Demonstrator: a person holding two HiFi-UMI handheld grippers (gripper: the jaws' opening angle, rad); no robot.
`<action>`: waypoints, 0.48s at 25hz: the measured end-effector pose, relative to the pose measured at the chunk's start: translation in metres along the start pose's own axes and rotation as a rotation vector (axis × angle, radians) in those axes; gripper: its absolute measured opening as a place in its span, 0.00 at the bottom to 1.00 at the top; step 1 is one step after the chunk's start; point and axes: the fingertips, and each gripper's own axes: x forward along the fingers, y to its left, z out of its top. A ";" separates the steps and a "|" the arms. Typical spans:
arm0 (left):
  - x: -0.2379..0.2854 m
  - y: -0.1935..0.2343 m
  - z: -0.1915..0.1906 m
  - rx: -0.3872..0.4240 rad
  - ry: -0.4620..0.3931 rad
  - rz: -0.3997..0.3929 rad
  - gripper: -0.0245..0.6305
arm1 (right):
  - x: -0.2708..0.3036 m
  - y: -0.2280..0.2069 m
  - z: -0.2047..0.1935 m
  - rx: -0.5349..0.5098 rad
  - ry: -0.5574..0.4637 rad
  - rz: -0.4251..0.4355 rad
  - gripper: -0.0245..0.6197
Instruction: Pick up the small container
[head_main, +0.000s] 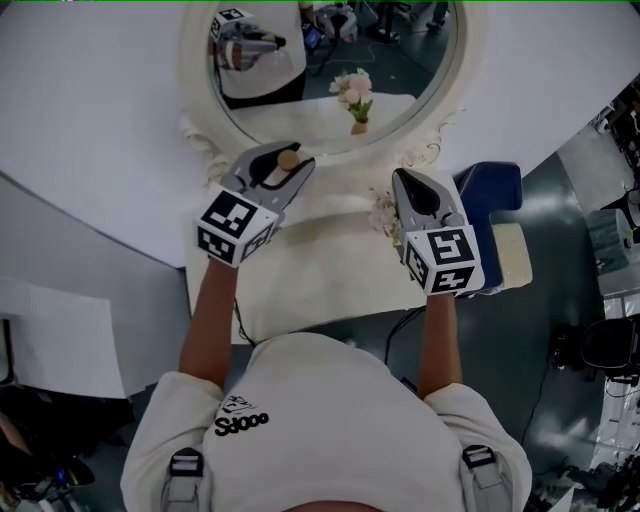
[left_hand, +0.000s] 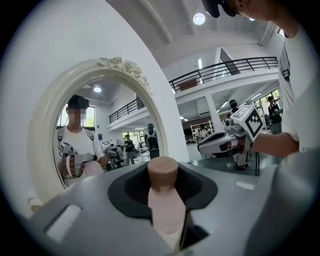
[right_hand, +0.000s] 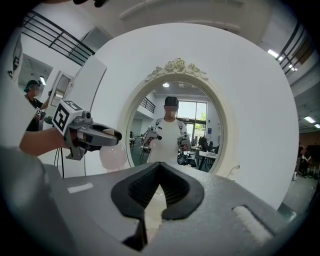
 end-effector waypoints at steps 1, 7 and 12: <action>-0.001 0.000 0.001 -0.001 -0.004 0.008 0.25 | -0.001 0.000 0.000 -0.009 0.002 -0.002 0.04; -0.003 -0.003 -0.003 0.002 0.004 0.015 0.25 | -0.004 0.001 0.000 -0.025 0.002 0.001 0.04; -0.005 -0.006 -0.007 -0.003 0.011 0.017 0.25 | -0.004 0.005 -0.001 -0.024 0.002 0.011 0.04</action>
